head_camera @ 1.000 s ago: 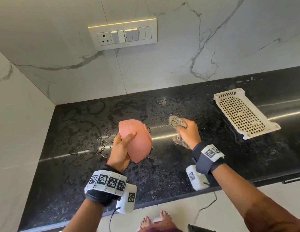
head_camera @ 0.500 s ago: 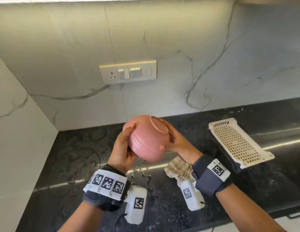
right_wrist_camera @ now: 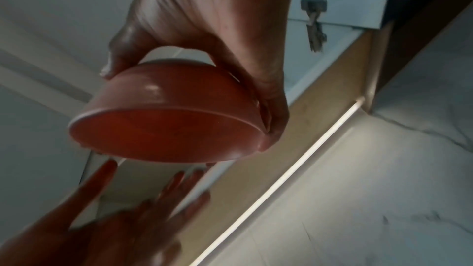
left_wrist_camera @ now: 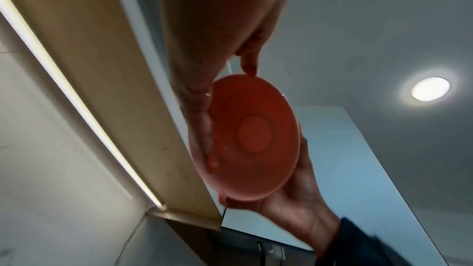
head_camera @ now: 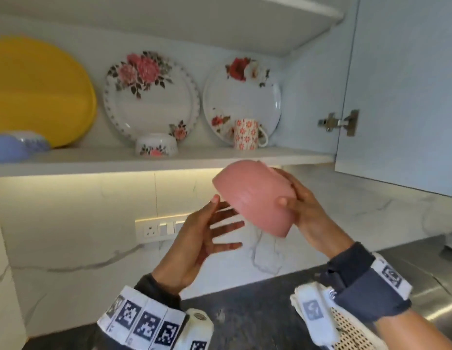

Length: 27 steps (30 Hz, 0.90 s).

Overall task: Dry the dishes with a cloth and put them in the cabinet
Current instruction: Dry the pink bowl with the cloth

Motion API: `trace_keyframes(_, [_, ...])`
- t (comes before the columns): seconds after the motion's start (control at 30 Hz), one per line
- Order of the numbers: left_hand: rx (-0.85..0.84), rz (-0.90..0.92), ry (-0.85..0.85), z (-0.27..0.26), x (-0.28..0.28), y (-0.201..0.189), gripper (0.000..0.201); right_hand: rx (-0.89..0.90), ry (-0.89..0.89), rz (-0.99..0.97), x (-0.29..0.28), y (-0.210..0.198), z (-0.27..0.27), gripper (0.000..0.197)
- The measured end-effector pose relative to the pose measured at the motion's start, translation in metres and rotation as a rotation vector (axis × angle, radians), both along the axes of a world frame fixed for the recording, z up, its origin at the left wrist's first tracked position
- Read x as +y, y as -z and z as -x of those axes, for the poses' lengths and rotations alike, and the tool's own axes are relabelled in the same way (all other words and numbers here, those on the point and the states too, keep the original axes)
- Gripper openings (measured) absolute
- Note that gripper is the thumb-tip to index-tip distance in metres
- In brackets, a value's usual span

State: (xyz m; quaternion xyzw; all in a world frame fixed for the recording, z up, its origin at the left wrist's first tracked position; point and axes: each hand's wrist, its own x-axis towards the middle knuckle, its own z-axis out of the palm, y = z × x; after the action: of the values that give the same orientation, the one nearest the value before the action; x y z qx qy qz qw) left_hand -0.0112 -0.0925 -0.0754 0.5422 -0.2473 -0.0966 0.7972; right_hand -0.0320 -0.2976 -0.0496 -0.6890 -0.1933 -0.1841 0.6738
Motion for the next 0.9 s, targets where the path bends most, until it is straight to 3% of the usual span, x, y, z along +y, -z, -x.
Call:
trace_keyframes(0.1, [-0.347, -0.154, -0.308, -0.013, -0.001, -0.029, 0.033, -0.062, 0.07, 0.033, -0.014, -0.047, 0.003, 0.101])
trace_keyframes(0.17, [-0.61, -0.239, -0.532, -0.028, -0.002, -0.048, 0.018, -0.092, 0.148, 0.093, -0.02, -0.075, -0.003, 0.096])
trace_keyframes(0.3, [-0.993, -0.563, -0.819, -0.068, -0.003, -0.073, 0.026, -0.114, 0.312, 0.195, -0.025, -0.118, -0.033, 0.077])
trace_keyframes(0.43, [-1.09, -0.852, -0.841, -0.1, -0.006, -0.084, 0.031, -0.044, 0.448, 0.377, -0.029, -0.135, -0.079, 0.083])
trace_keyframes(0.6, [-1.113, -1.067, -0.895, -0.117, -0.006, -0.078, 0.029, 0.04, 0.52, 0.55, -0.031, -0.132, -0.122, 0.086])
trace_keyframes(0.77, [-1.225, -0.929, -0.936, -0.123, -0.002, -0.07, 0.028, 0.111, 0.539, 0.582, -0.035, -0.121, -0.149, 0.087])
trace_keyframes(0.9, [-1.309, -0.884, -0.978, -0.124, -0.003, -0.067, 0.024, 0.134, 0.51, 0.476, -0.038, -0.113, -0.162, 0.087])
